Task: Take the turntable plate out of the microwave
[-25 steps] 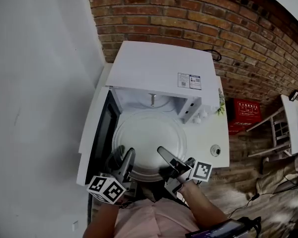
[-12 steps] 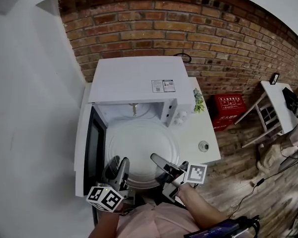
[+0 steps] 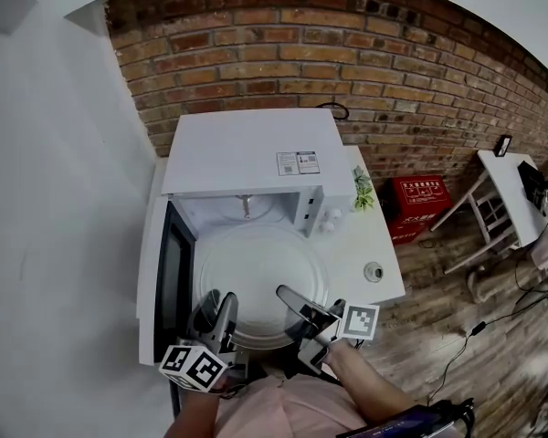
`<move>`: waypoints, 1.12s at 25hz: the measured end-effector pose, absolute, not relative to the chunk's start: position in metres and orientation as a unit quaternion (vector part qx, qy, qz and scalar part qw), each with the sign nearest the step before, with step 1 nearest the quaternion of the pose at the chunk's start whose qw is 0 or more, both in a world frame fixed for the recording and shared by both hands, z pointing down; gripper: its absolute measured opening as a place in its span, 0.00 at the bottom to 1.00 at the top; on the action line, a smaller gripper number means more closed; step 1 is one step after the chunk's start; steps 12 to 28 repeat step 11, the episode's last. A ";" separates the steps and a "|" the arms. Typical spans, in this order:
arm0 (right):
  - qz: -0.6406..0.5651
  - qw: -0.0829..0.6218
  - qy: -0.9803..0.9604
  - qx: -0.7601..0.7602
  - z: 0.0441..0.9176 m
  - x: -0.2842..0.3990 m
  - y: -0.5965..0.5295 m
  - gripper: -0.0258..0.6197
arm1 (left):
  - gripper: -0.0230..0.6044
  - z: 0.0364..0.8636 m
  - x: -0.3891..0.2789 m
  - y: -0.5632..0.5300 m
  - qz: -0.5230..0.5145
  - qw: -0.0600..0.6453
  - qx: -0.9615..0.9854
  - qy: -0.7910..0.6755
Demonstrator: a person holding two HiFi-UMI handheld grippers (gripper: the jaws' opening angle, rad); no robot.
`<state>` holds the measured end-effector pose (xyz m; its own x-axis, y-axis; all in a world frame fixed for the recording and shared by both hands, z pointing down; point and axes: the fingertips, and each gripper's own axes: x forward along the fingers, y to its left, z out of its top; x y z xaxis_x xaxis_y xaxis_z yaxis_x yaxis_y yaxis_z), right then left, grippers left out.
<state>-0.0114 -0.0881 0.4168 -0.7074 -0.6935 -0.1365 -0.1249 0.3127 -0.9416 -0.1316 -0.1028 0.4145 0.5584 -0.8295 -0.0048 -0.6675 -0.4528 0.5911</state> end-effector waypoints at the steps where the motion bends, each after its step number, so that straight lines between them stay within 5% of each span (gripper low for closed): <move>1: -0.520 0.272 0.764 -0.268 0.416 -0.012 -0.089 0.09 | 0.34 0.414 -0.132 -0.104 -0.148 0.274 0.839 -0.446; 28: -0.524 0.271 0.761 -0.270 0.419 -0.011 -0.095 0.09 | 0.34 0.420 -0.130 -0.110 -0.145 0.278 0.839 -0.445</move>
